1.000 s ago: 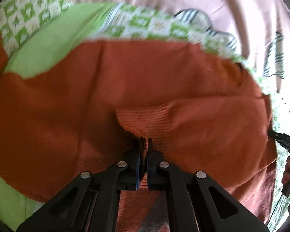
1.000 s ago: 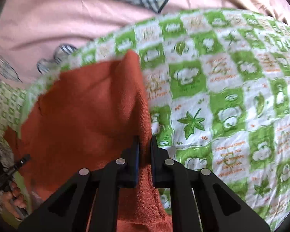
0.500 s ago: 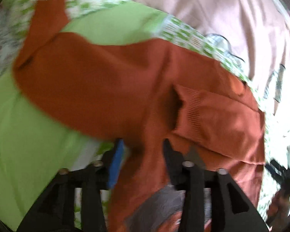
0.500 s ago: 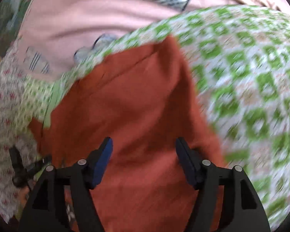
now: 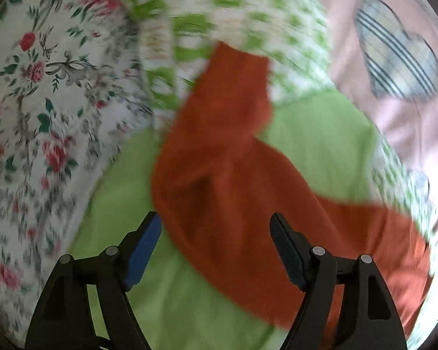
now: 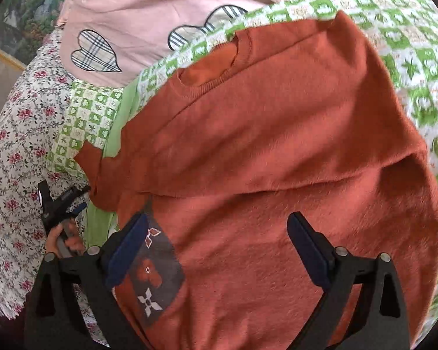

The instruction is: Fold small clothes

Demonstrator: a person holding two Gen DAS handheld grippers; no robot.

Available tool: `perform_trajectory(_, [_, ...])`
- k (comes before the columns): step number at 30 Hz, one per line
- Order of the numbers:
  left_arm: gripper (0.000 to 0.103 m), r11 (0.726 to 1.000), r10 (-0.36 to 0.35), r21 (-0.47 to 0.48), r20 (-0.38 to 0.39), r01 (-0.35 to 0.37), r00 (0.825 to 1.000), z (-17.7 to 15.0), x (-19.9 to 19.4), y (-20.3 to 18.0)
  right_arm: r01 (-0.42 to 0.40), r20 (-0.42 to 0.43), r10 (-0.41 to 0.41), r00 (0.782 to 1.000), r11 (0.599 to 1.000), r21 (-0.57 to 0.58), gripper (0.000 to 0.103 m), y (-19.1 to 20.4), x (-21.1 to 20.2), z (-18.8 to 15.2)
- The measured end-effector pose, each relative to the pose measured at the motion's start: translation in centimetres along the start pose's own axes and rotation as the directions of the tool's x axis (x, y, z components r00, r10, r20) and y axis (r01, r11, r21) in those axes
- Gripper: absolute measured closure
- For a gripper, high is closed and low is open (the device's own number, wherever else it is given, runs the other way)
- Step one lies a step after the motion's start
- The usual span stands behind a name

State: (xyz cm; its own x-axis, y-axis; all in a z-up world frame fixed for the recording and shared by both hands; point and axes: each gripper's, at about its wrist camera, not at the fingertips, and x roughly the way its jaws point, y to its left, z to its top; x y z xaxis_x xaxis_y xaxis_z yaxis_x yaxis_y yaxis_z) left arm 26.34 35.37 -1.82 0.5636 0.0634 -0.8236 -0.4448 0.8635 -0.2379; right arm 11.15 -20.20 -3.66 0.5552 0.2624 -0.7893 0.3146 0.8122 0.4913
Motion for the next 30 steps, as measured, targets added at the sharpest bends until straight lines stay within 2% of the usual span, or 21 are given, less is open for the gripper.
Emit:
perform_trajectory(4, [0.026, 0.999, -0.005, -0.049, -0.017, 0.005, 1.000, 3.0, 3.0, 2.4, 0.017, -0.038, -0.020, 0.999, 0.997, -0.070, 0.007, 1.2, 0.8, -0.6])
perform_trajectory(6, [0.026, 0.998, -0.038, -0.058, -0.043, 0.035, 0.998, 4.1, 4.7, 3.1, 0.028, -0.023, -0.031, 0.999, 0.994, -0.109, 0.007, 1.8, 0.6, -0.8])
perform_trajectory(8, [0.026, 0.996, -0.064, -0.064, -0.069, 0.060, 0.996, 4.8, 6.2, 3.7, 0.024, -0.045, -0.031, 0.999, 0.989, -0.147, 0.007, 2.6, 0.9, -0.9])
perform_trajectory(10, [0.028, 0.996, -0.076, -0.056, -0.053, 0.073, 0.996, 5.3, 6.9, 3.9, 0.023, -0.054, -0.032, 0.998, 0.985, -0.173, 0.007, 3.1, 1.2, -0.9])
perform_trajectory(11, [0.042, 0.995, -0.095, -0.046, -0.042, 0.093, 0.995, 5.6, 6.8, 3.8, 0.024, -0.053, -0.034, 0.998, 0.984, -0.177, 0.007, 3.2, 1.2, -0.9])
perform_trajectory(12, [0.061, 0.993, -0.116, -0.038, -0.039, 0.114, 0.992, 5.8, 6.9, 3.6, 0.025, -0.051, -0.035, 0.998, 0.984, -0.179, 0.007, 3.3, 1.4, -0.8])
perform_trajectory(13, [0.070, 0.990, -0.138, -0.027, -0.038, 0.137, 0.990, 6.0, 6.8, 3.4, 0.031, -0.044, -0.040, 0.998, 0.984, -0.177, 0.007, 3.4, 1.4, -0.8])
perform_trajectory(14, [0.084, 0.989, -0.150, -0.003, -0.029, 0.150, 0.988, 6.0, 6.3, 2.9, 0.035, -0.035, -0.042, 0.999, 0.984, -0.174, 0.007, 3.4, 1.4, -0.8])
perform_trajectory(15, [0.093, 0.989, -0.149, 0.019, -0.018, 0.150, 0.989, 5.8, 5.8, 2.4, 0.038, -0.027, -0.043, 0.999, 0.984, -0.173, 0.007, 3.3, 1.5, -0.7])
perform_trajectory(18, [0.096, 0.982, -0.170, 0.091, 0.027, 0.167, 0.985, 4.9, 3.5, -0.3, 0.036, -0.028, -0.042, 0.999, 0.984, -0.173, 0.007, 3.2, 1.6, -0.6])
perform_trajectory(21, [0.097, 0.967, -0.228, 0.131, 0.068, 0.218, 0.971, 4.0, 0.6, -3.1, 0.018, -0.018, -0.021, 1.000, 0.985, -0.172, 0.008, 2.8, 1.6, -0.4])
perform_trajectory(24, [0.097, 0.945, -0.293, 0.179, 0.084, 0.275, 0.952, 1.9, -2.1, -7.1, 0.006, 0.000, -0.006, 1.000, 0.988, -0.154, 0.016, 2.2, 1.3, 0.1])
perform_trajectory(28, [0.097, 0.907, -0.365, 0.251, 0.064, 0.339, 0.929, -1.8, -4.5, -12.8, 0.004, 0.044, 0.000, 0.999, 0.996, -0.091, 0.028, 0.6, 0.3, 1.2])
perform_trajectory(30, [0.097, 0.878, -0.404, 0.298, 0.037, 0.376, 0.914, -4.4, -5.3, -16.9, 0.015, 0.063, -0.011, 0.998, 0.998, -0.065, 0.031, -0.5, -0.5, 1.7])
